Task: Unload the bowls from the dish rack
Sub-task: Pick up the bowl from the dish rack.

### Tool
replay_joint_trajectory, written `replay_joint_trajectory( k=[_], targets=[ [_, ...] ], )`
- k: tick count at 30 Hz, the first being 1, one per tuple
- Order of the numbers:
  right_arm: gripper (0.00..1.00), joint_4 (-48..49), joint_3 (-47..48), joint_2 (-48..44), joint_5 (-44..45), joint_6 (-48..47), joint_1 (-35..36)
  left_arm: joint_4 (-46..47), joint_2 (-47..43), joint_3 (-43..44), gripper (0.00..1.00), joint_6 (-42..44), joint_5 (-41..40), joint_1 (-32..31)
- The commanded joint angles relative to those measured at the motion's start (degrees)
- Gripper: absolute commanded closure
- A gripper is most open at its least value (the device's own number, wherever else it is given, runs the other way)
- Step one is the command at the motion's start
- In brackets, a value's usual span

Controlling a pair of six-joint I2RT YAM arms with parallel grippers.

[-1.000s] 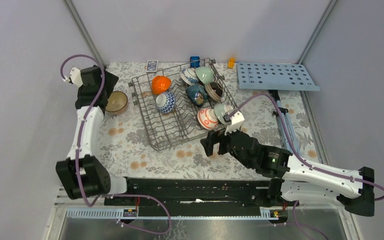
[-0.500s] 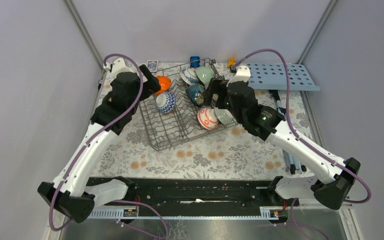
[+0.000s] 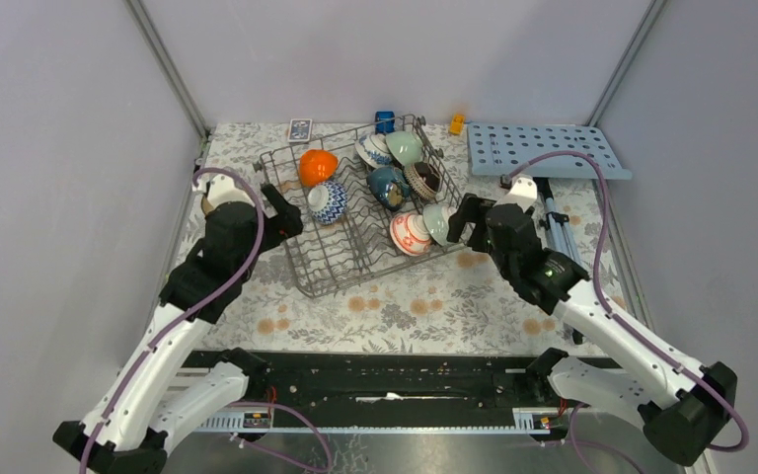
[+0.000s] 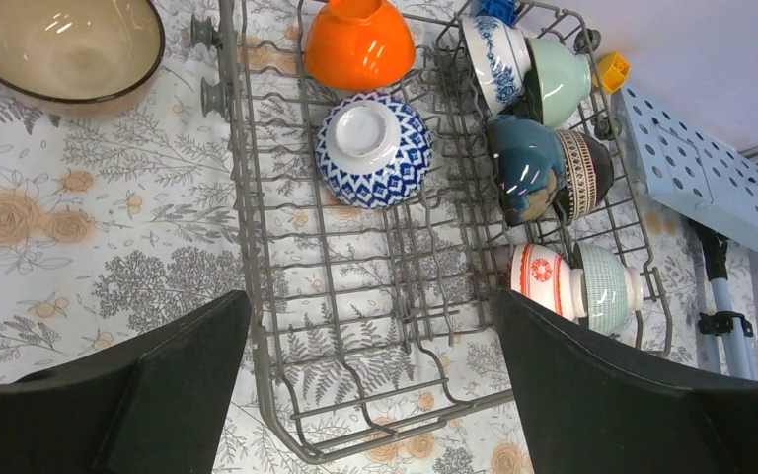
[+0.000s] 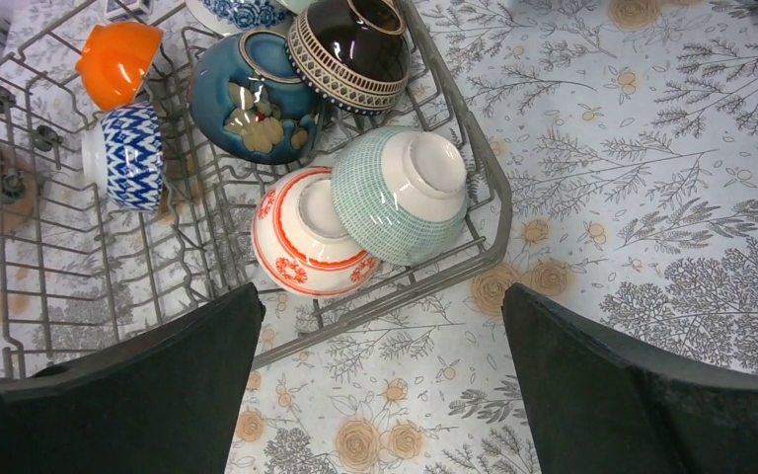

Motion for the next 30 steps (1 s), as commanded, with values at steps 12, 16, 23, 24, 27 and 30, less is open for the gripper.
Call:
replay_joint_trajectory(
  k=[12, 16, 23, 24, 27, 30],
  targets=[
    [0.10, 1.4, -0.2, 4.1, 1.3, 5.0, -2.1, 6.9, 0.8, -12.5, 0.01, -5.8, 14.5, -0.2],
    [0.23, 3.4, 0.8, 8.7, 1.6, 7.1, -5.2, 8.0, 0.6, -14.7, 0.01, -6.5, 18.5, -0.2],
    [0.34, 6.5, 1.3, 15.5, 1.6, 7.9, -10.9, 8.8, -2.3, -16.1, 0.01, -6.1, 22.7, -0.2],
    [0.34, 7.0, 1.1, 16.3, 1.3, 7.8, -11.5, 8.7, -2.4, -16.2, 0.01, -6.0, 22.7, -0.2],
    [0.33, 9.2, 0.1, 18.1, -0.1, 7.0, -13.3, 8.5, -2.7, -16.5, 0.01, -5.7, 24.9, -0.2],
    [0.34, 11.2, -0.5, 20.0, -1.9, 6.1, -14.3, 8.5, -2.6, -16.9, 0.01, -5.4, 25.3, -0.2]
  ],
)
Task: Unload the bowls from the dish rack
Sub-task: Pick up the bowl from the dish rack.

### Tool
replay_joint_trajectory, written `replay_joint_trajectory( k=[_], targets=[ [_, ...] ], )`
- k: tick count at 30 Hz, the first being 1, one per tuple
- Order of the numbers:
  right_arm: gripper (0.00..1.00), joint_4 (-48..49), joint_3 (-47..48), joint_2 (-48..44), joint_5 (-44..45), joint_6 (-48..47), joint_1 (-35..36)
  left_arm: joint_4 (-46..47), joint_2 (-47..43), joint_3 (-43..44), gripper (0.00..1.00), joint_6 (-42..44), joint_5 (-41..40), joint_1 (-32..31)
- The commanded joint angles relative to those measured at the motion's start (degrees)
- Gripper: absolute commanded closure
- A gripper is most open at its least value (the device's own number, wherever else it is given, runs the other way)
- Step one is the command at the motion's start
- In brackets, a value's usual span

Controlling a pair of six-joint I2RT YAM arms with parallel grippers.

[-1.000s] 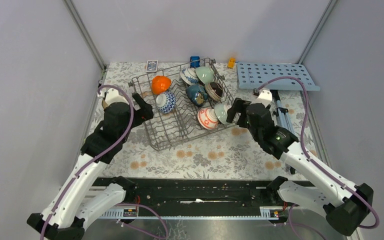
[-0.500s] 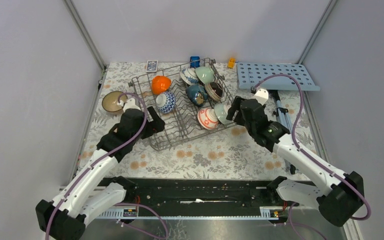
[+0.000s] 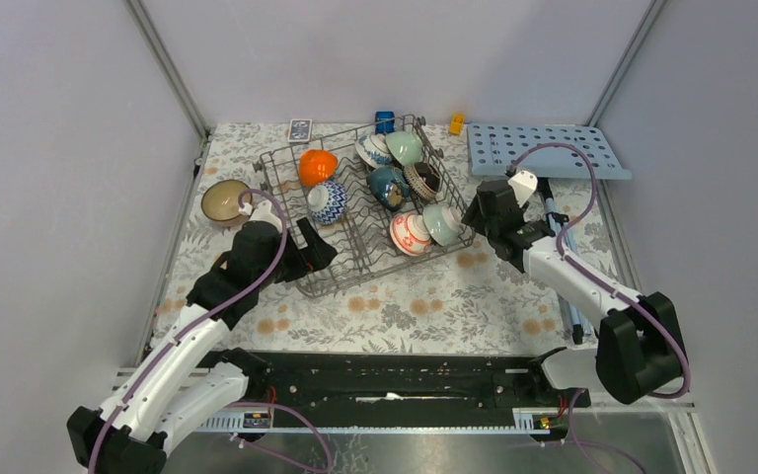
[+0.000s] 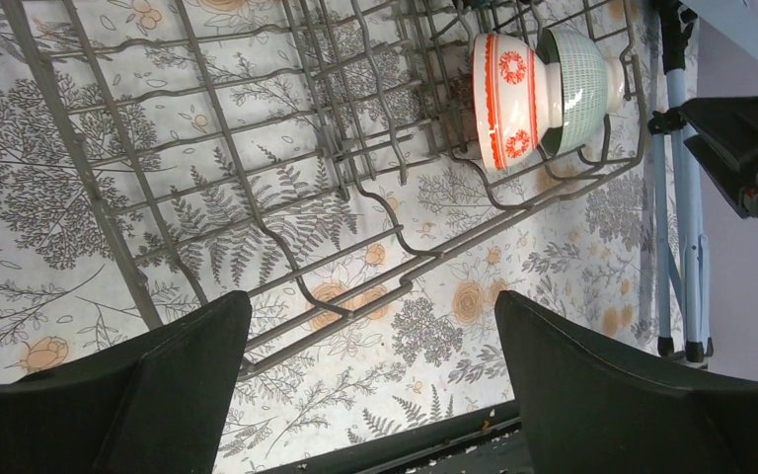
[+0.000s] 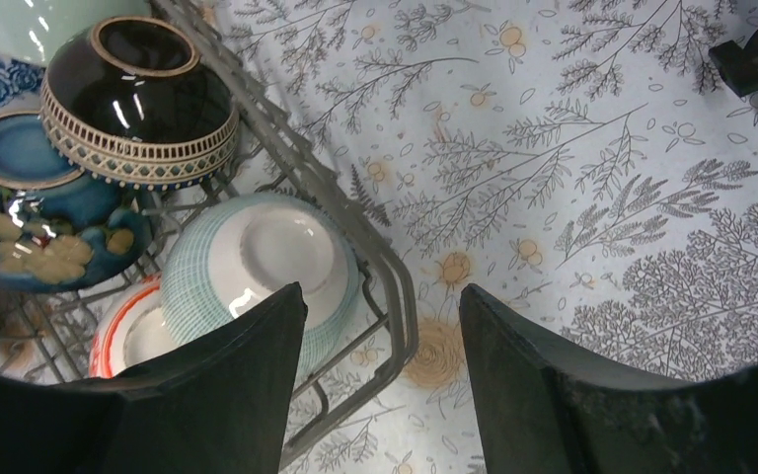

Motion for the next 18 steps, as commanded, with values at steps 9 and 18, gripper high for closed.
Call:
replay_joint_trajectory(
  k=[9, 18],
  targets=[
    [0.47, 6.8, -0.7, 7.0, -5.3, -2.2, -1.8, 3.5, 0.1, -1.6, 0.01, -0.1, 4.0, -0.1],
    [0.61, 4.3, -1.9, 8.1, -6.6, -2.0, -2.0, 6.3, 3.5, -1.5, 0.01, -0.1, 6.6, 0.0]
  ],
)
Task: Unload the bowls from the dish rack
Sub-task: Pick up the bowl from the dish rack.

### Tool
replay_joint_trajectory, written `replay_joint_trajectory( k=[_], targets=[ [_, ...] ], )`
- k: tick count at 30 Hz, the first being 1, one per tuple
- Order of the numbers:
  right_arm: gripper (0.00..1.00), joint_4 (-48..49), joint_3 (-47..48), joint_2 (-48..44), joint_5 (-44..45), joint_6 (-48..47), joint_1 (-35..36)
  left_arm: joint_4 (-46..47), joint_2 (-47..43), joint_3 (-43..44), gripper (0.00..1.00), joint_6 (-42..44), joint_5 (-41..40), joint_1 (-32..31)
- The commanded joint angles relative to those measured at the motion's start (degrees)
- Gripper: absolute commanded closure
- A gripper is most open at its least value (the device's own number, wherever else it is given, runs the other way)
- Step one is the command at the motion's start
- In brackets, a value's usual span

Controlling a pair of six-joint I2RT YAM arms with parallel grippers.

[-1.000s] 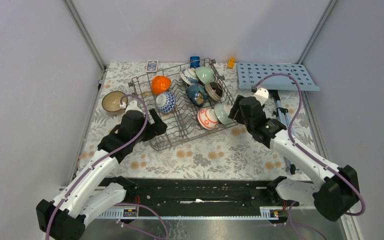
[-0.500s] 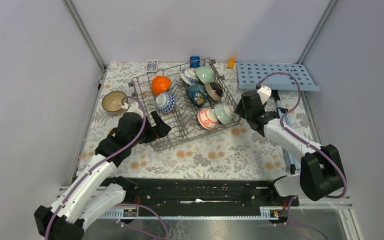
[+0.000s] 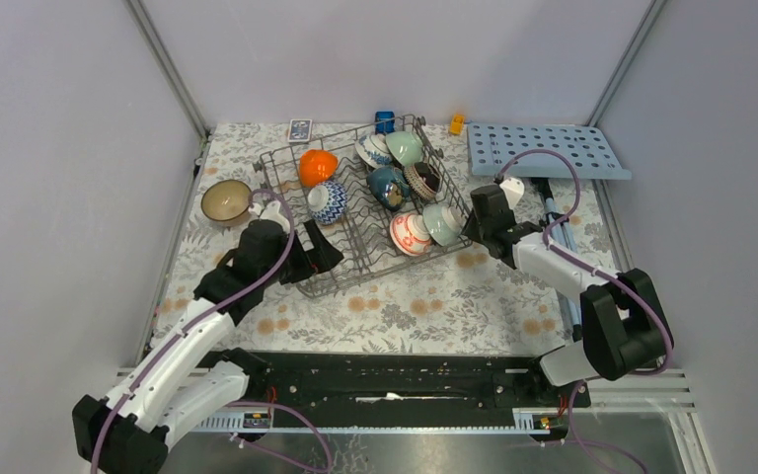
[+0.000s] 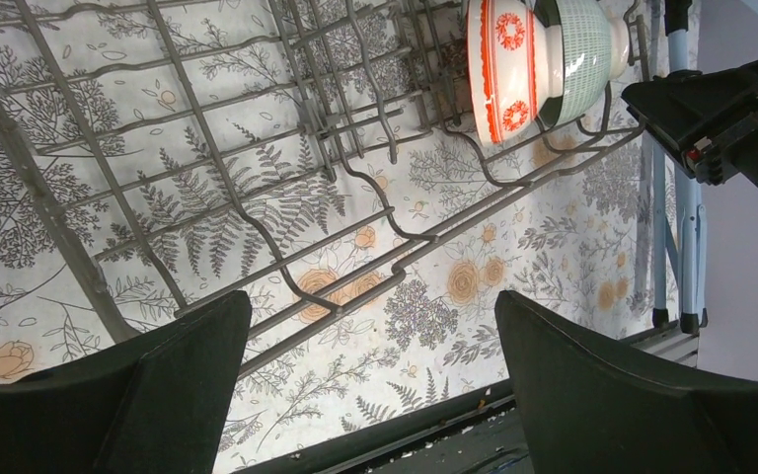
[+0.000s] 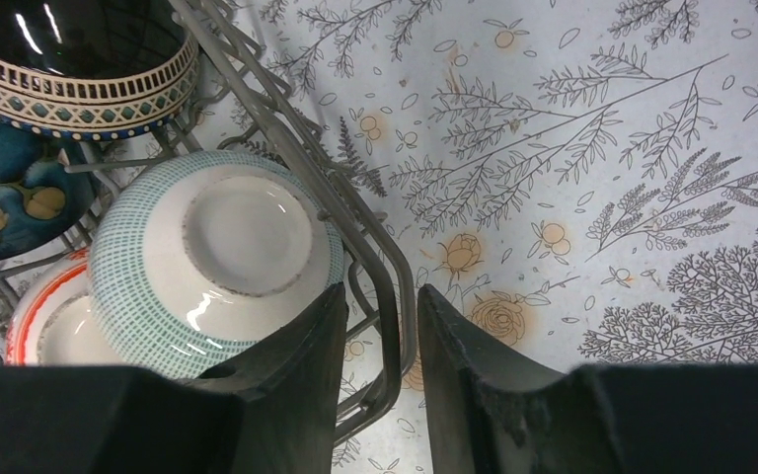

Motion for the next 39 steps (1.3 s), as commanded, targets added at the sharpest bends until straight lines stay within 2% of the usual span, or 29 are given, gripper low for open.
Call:
replay_joint_trajectory(
  k=[1, 11, 26, 31, 34, 39],
  targets=[
    [0.62, -0.7, -0.4, 0.8, -1.1, -0.3, -0.3, 5.0, 2.0, -0.1, 0.01, -0.2, 3.2, -0.1],
    [0.77, -1.3, -4.9, -3.3, -4.8, 1.6, -0.3, 11.7, 7.9, 0.4, 0.01, -1.7, 8.8, -0.1],
    [0.78, -2.5, -10.0, -10.3, -11.5, 6.2, -0.3, 19.6, 15.6, 2.3, 0.03, -4.8, 9.5, -0.8],
    [0.77, -2.2, -11.9, -12.2, -12.2, 6.2, -0.2, 25.4, 19.1, 2.4, 0.03, -6.2, 8.5, -2.9],
    [0.67, -3.4, -11.8, -13.5, -11.6, 5.1, -0.2, 29.3, 21.3, 2.5, 0.04, -7.9, 7.3, -4.0],
    [0.30, -7.4, -9.4, -16.5, -9.5, 2.1, -0.2, 35.8, 25.7, 2.2, 0.05, -11.3, 6.6, -5.0]
  ],
)
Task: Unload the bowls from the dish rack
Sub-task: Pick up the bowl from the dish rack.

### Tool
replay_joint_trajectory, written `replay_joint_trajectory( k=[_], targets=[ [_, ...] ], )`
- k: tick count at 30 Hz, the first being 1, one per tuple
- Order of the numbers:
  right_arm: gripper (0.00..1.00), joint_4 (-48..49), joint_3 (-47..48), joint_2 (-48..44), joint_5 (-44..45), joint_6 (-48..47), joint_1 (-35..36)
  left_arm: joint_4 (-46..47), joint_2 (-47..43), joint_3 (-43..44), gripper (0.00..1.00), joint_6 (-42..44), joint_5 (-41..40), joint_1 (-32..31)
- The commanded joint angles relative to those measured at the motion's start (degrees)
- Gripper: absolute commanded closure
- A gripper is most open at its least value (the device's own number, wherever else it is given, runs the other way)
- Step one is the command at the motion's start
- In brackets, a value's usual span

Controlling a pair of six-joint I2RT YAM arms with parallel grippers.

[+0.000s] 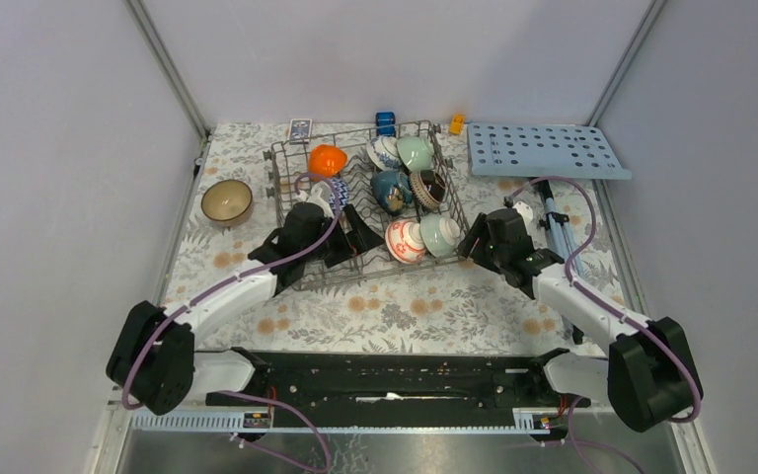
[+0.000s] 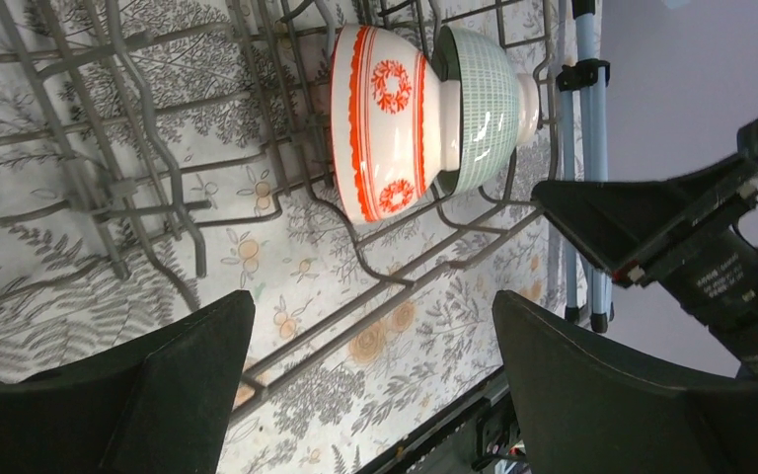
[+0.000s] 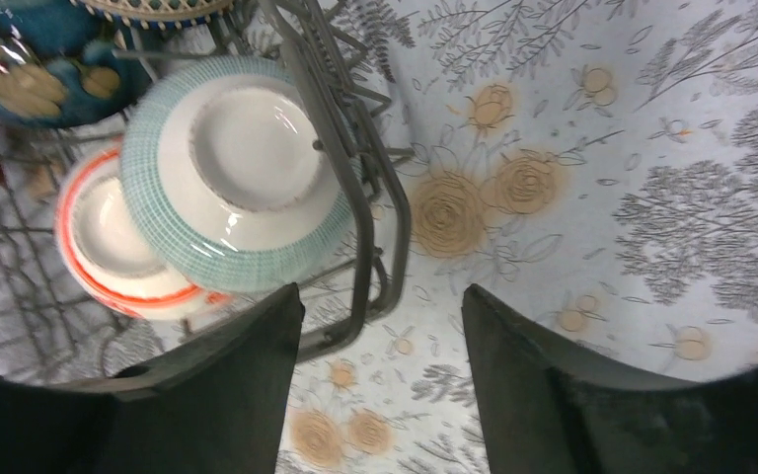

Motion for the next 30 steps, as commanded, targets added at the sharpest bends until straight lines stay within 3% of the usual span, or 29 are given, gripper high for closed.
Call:
replay_joint_trajectory(
  k=[1, 5, 13, 18, 22, 30],
  targets=[
    [0.26, -6.9, 2.5, -3.4, 2.3, -4.8, -0.2, 10.9, 3.1, 1.9, 0.05, -4.0, -1.9, -0.9],
    [0.20, -7.0, 3.9, -6.3, 0.9, -7.7, -0.1, 14.8, 5.8, 1.3, 0.05, -5.5, -2.6, -1.8],
    [0.20, 1.4, 4.6, -9.2, -16.5, -9.6, -0.1, 21.7, 12.4, 2.2, 0.12, -8.1, -1.4, -2.7],
    [0.23, 12.6, 1.3, -10.8, -18.2, -5.1, -0.1, 21.8, 15.8, 2.7, 0.14, -8.8, -1.7, -2.7],
    [0.20, 8.7, 6.3, -8.2, -20.9, -7.0, -0.1, 23.4, 18.0, 2.8, 0.14, -8.5, -0.3, -2.8],
    [0.13, 12.8, 7.4, -3.2, -23.5, -2.7, -0.2, 28.1, 21.2, 2.6, 0.16, -9.0, 3.4, -2.2]
  ],
)
